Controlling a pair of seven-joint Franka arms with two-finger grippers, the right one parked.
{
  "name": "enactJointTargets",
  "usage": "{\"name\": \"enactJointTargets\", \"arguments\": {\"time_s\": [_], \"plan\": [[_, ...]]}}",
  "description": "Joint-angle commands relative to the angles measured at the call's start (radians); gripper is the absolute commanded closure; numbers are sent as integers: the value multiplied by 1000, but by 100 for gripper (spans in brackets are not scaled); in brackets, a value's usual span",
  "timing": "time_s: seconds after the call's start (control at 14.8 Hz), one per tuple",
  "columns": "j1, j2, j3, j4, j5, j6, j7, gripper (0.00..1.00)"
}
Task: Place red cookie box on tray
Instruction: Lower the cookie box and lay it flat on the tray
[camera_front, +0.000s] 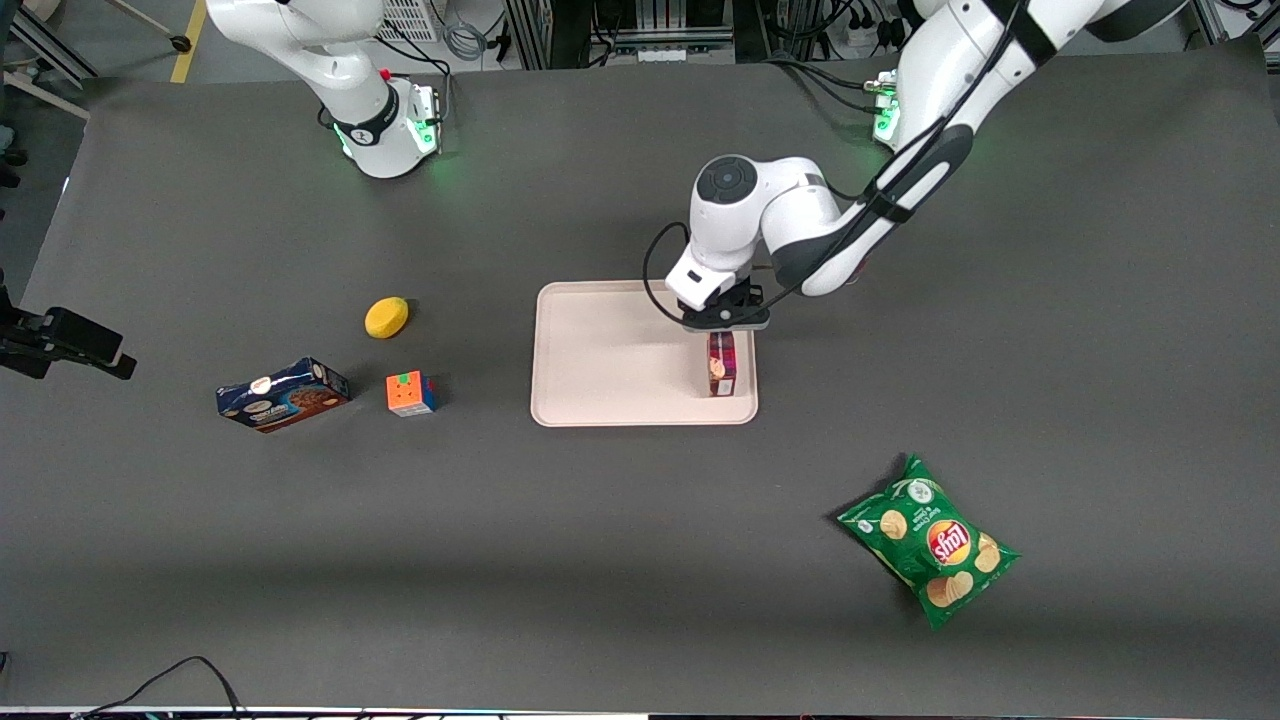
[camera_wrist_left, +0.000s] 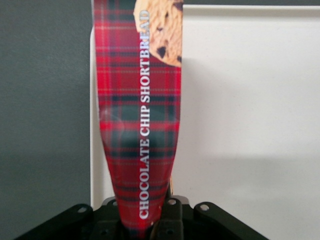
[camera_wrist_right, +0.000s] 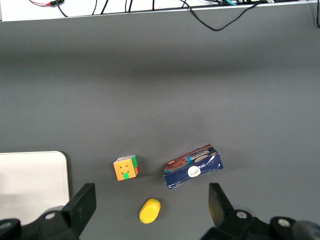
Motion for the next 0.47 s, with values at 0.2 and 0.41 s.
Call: {"name": "enactJointTargets", "arguments": {"time_s": [0.2, 0.41], "plan": [[-13, 61, 19, 57, 34, -4, -23, 99], [-19, 75, 26, 87, 56, -7, -17, 99]]}}
